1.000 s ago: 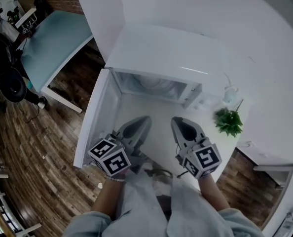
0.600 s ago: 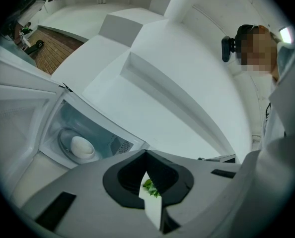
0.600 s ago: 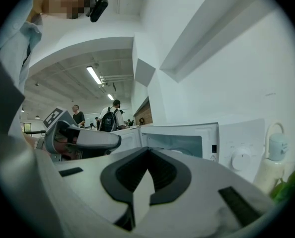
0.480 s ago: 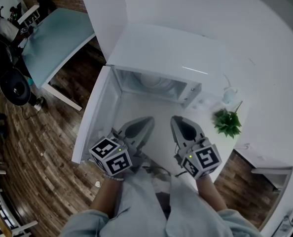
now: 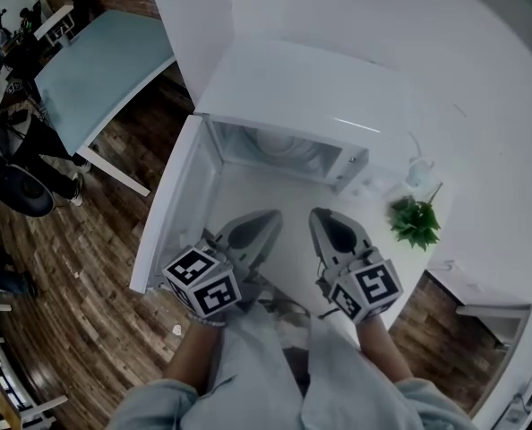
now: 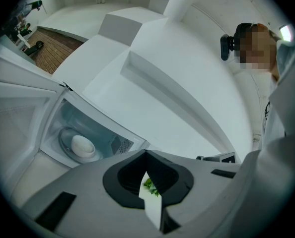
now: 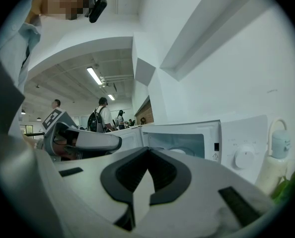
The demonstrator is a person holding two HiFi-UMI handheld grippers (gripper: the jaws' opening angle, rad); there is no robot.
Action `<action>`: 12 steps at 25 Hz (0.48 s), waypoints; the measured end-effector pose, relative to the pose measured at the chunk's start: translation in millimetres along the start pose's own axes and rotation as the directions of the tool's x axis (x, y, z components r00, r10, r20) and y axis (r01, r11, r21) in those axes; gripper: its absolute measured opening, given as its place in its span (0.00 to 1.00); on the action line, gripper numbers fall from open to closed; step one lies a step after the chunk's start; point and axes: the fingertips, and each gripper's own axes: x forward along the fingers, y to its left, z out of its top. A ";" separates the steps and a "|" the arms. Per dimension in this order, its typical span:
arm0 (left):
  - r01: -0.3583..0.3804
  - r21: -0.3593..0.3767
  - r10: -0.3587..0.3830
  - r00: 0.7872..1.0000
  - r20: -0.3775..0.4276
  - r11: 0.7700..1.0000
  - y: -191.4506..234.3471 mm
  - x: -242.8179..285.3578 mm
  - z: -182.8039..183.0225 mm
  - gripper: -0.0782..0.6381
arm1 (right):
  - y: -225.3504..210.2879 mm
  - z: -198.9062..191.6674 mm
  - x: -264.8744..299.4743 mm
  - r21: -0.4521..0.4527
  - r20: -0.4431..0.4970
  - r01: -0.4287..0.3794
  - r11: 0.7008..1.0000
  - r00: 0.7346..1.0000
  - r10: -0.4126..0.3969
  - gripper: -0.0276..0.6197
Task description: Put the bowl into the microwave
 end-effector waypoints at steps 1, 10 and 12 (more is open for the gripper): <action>0.000 -0.001 0.000 1.000 0.000 1.000 0.2 -0.2 -0.3 0.11 | 0.1 -1.6 -0.2 0.001 -0.012 0.000 1.000 1.000 0.000 0.05; -0.005 -0.006 0.005 1.000 -0.007 1.000 -0.5 -0.5 -3.3 0.11 | 2.0 -3.2 0.9 -0.001 -0.010 -0.015 1.000 1.000 0.015 0.05; -0.005 -0.008 0.005 1.000 -0.005 1.000 -0.3 -0.1 -3.5 0.11 | 2.5 -3.6 1.1 0.002 -0.012 -0.019 1.000 1.000 0.019 0.05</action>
